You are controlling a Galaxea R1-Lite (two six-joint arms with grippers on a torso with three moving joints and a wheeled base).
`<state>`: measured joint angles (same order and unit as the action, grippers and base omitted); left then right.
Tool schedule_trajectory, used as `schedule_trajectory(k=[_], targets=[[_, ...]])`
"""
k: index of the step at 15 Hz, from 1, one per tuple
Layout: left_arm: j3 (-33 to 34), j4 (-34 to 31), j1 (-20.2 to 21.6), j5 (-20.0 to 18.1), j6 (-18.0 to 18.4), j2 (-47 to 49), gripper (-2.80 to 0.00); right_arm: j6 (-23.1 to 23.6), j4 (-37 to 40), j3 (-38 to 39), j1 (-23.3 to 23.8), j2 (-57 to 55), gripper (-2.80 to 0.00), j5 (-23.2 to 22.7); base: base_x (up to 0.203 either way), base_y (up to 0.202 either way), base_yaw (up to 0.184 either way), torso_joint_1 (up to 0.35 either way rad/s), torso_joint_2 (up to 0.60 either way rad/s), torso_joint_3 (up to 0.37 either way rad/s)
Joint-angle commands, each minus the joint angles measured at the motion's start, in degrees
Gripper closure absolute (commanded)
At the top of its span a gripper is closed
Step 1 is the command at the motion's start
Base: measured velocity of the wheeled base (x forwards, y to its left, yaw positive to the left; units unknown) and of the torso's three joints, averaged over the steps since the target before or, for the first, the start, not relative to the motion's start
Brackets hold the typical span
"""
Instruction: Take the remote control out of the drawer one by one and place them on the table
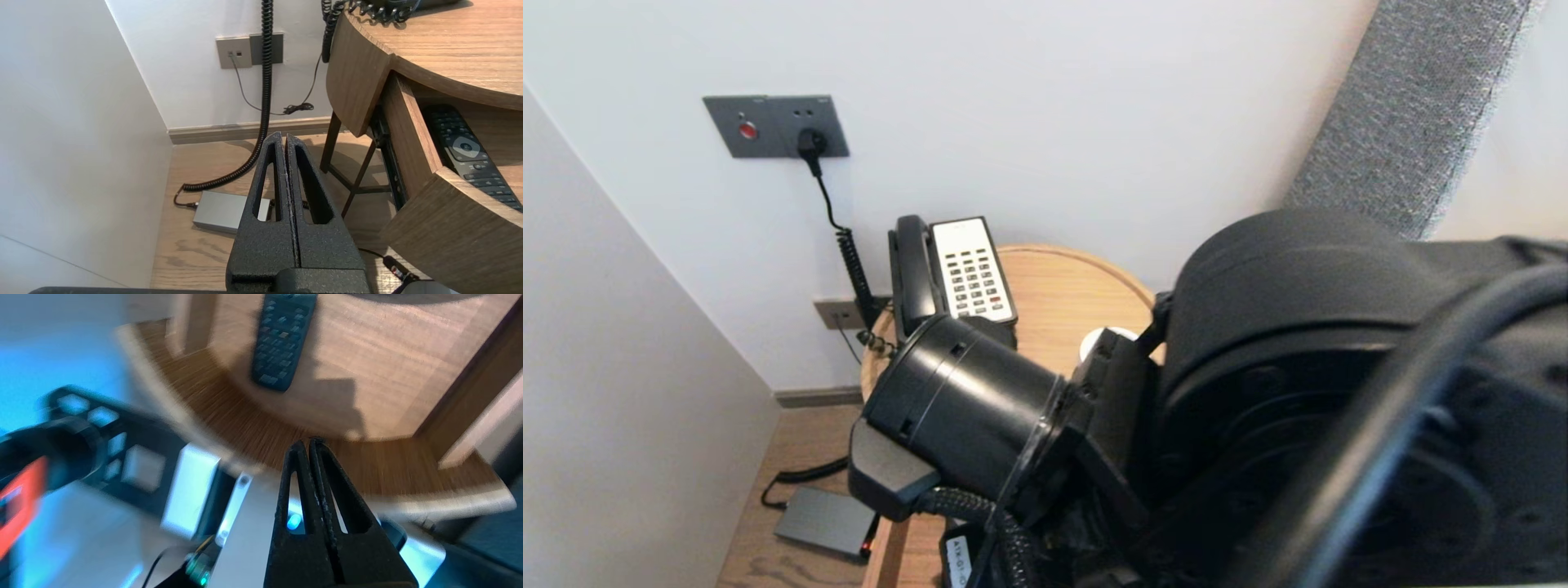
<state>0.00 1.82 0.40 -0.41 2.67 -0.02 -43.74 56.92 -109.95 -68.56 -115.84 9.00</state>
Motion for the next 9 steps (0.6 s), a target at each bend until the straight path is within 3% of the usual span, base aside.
schedule_trajectory(k=[1,3,4,9], targets=[[0.7,0.03,0.04,-0.02,0.05,-0.06,0.0,-0.15,-0.03,-0.51,-0.96,-6.17,0.0,2.39,0.0,0.0,0.0,0.0,0.0,0.0],[0.7,0.03,-0.03,-0.02,0.05,-0.06,0.0,0.09,-1.89,-0.7,-1.36,-8.13,0.0,3.46,0.0,0.0,0.0,0.0,0.0,0.0],[0.7,0.03,-0.05,-0.02,0.05,-0.06,0.0,0.06,-3.1,-0.71,-1.4,-8.95,-2.8,4.33,0.0,0.0,0.0,0.0,0.0,0.0],[0.7,0.03,0.03,-0.02,0.05,-0.06,0.0,0.59,-7.29,-0.8,-1.78,-12.15,-2.8,5.2,0.0,0.0,0.0,0.0,0.0,0.0]])
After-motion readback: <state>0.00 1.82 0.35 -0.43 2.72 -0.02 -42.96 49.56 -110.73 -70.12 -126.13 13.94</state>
